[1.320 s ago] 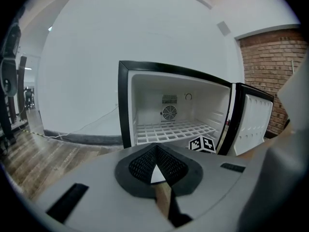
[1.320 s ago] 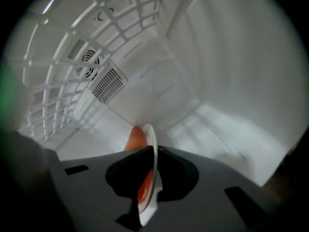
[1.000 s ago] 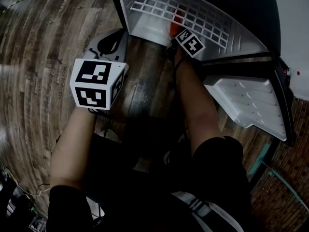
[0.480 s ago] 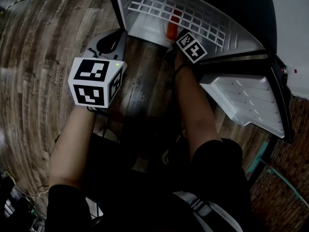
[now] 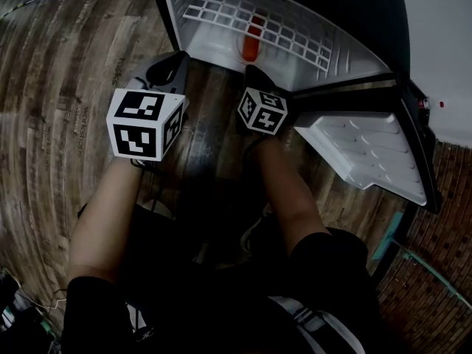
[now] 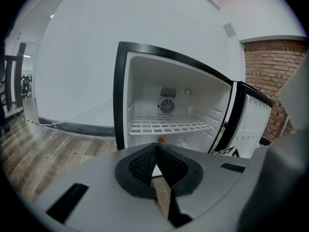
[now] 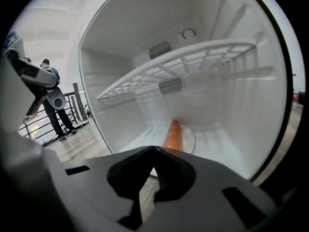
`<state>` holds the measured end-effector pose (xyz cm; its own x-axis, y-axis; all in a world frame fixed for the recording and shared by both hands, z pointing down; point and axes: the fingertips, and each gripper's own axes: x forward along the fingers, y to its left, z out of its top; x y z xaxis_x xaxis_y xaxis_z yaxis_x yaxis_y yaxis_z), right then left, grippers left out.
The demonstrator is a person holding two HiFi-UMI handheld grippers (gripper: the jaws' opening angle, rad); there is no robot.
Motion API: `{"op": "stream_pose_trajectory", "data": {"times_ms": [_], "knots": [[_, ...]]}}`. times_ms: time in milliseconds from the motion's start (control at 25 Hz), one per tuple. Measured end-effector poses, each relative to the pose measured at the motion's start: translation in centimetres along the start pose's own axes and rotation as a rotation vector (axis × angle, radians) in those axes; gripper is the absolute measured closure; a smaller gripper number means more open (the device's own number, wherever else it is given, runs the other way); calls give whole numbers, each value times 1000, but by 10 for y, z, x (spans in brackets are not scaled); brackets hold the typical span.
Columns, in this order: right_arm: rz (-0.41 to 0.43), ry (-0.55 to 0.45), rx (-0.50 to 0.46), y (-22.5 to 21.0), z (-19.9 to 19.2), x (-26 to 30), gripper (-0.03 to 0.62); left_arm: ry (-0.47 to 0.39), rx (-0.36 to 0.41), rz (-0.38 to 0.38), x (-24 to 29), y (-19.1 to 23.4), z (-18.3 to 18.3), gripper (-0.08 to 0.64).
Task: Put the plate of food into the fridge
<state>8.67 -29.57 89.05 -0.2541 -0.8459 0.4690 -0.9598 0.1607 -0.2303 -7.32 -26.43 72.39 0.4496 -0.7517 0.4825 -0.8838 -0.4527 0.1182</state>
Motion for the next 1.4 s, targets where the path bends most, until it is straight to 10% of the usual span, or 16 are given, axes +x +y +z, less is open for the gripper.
{"op": "stream_pose_trajectory", "data": {"times_ms": [280,600,960,1400], "knots": [[136,-98,40,61,62,-41,578,-34,-26,13,4,-3,13,566],[53,-262,-53,96,171,-115,578,-137,-116,-63,-11,-14,60,566],[-7,-318,-46,92,225,-167,578,-200,107,-9,-45,-43,105,566],[20,-281,-17,103,323,-207,578,-218,83,14,-80,-73,200,566]]}}
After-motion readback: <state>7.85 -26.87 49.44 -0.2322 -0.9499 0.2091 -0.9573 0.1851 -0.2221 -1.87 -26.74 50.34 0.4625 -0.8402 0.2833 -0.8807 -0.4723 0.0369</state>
